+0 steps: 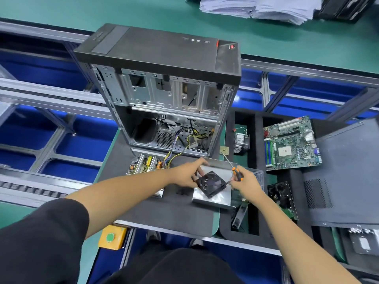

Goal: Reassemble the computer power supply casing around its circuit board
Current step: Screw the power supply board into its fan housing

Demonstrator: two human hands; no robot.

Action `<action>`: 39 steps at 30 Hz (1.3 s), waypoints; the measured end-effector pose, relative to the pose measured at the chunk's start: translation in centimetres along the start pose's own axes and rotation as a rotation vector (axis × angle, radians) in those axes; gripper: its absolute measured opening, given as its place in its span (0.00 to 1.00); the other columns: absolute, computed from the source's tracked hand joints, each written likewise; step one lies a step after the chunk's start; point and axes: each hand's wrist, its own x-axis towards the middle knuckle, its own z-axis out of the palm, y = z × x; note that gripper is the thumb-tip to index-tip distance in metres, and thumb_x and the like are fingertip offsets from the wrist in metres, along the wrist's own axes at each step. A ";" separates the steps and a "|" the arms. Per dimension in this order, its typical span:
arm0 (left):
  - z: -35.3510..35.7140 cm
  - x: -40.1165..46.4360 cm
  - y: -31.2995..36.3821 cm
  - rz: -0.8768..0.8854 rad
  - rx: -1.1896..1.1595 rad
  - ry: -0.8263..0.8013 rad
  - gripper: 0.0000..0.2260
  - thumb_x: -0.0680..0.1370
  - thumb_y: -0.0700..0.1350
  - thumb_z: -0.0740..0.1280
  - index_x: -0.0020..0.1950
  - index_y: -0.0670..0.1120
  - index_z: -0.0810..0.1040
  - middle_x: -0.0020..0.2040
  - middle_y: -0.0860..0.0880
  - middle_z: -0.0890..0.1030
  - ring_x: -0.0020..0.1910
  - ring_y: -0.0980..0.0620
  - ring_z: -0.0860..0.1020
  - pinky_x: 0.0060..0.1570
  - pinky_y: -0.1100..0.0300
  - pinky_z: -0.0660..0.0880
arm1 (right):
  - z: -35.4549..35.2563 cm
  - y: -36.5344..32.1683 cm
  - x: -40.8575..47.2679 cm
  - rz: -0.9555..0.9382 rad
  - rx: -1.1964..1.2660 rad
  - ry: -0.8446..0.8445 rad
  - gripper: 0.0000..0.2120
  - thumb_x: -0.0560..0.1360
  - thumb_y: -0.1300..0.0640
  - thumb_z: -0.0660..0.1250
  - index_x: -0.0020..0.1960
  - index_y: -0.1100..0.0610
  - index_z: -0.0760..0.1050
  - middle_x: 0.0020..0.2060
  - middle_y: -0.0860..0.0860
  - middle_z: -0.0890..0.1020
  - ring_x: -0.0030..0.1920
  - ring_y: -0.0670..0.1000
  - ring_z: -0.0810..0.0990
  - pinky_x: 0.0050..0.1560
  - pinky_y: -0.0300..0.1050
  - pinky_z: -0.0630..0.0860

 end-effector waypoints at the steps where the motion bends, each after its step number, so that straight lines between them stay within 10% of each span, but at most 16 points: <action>1: -0.1 -0.3 -0.2 -0.023 -0.045 -0.025 0.38 0.72 0.39 0.78 0.75 0.53 0.60 0.64 0.47 0.75 0.47 0.54 0.80 0.47 0.63 0.79 | -0.2 -0.5 0.2 -0.010 0.039 0.001 0.13 0.73 0.72 0.68 0.40 0.59 0.67 0.29 0.44 0.75 0.33 0.46 0.75 0.42 0.48 0.73; 7: -1.2 -2.4 0.4 0.002 -0.150 0.073 0.33 0.70 0.47 0.81 0.71 0.54 0.69 0.65 0.51 0.70 0.59 0.56 0.76 0.56 0.65 0.74 | -0.6 -4.5 1.6 -0.123 0.141 0.047 0.13 0.74 0.70 0.69 0.40 0.55 0.70 0.29 0.44 0.74 0.30 0.45 0.74 0.34 0.37 0.75; 11: -4.1 -5.2 0.4 0.010 -0.214 0.180 0.21 0.77 0.51 0.74 0.69 0.54 0.73 0.58 0.57 0.76 0.49 0.67 0.75 0.49 0.71 0.71 | 0.0 -7.8 2.6 -0.173 0.195 0.094 0.16 0.75 0.70 0.67 0.39 0.50 0.68 0.28 0.41 0.72 0.29 0.42 0.73 0.29 0.36 0.72; 16: -8.3 -10.4 -1.8 -0.024 -0.154 0.222 0.09 0.81 0.59 0.65 0.61 0.62 0.75 0.56 0.53 0.79 0.51 0.53 0.78 0.55 0.55 0.75 | 2.4 -11.1 3.0 -0.231 0.220 0.010 0.17 0.77 0.70 0.65 0.37 0.52 0.69 0.32 0.57 0.72 0.38 0.50 0.84 0.31 0.42 0.77; 21: -11.3 -15.2 -5.2 -0.040 -0.036 0.229 0.16 0.83 0.58 0.62 0.69 0.56 0.75 0.63 0.59 0.78 0.61 0.62 0.76 0.61 0.65 0.71 | 7.7 -13.4 2.7 -0.235 0.262 -0.122 0.12 0.76 0.65 0.65 0.37 0.52 0.71 0.32 0.63 0.74 0.36 0.53 0.81 0.34 0.42 0.78; 29: -12.9 -18.4 -9.4 0.047 0.295 0.159 0.11 0.84 0.55 0.63 0.61 0.51 0.75 0.51 0.54 0.73 0.47 0.59 0.72 0.49 0.62 0.69 | 13.9 -14.2 3.1 -0.141 0.162 -0.249 0.05 0.75 0.70 0.64 0.50 0.66 0.70 0.42 0.67 0.78 0.36 0.47 0.83 0.33 0.46 0.78; 39: -11.5 -17.7 -11.9 0.109 0.560 -0.098 0.17 0.82 0.63 0.61 0.67 0.57 0.73 0.53 0.52 0.79 0.52 0.52 0.75 0.49 0.51 0.75 | 16.5 -13.7 2.2 -0.141 -0.024 -0.249 0.06 0.73 0.64 0.69 0.44 0.55 0.74 0.36 0.50 0.84 0.37 0.53 0.83 0.43 0.57 0.83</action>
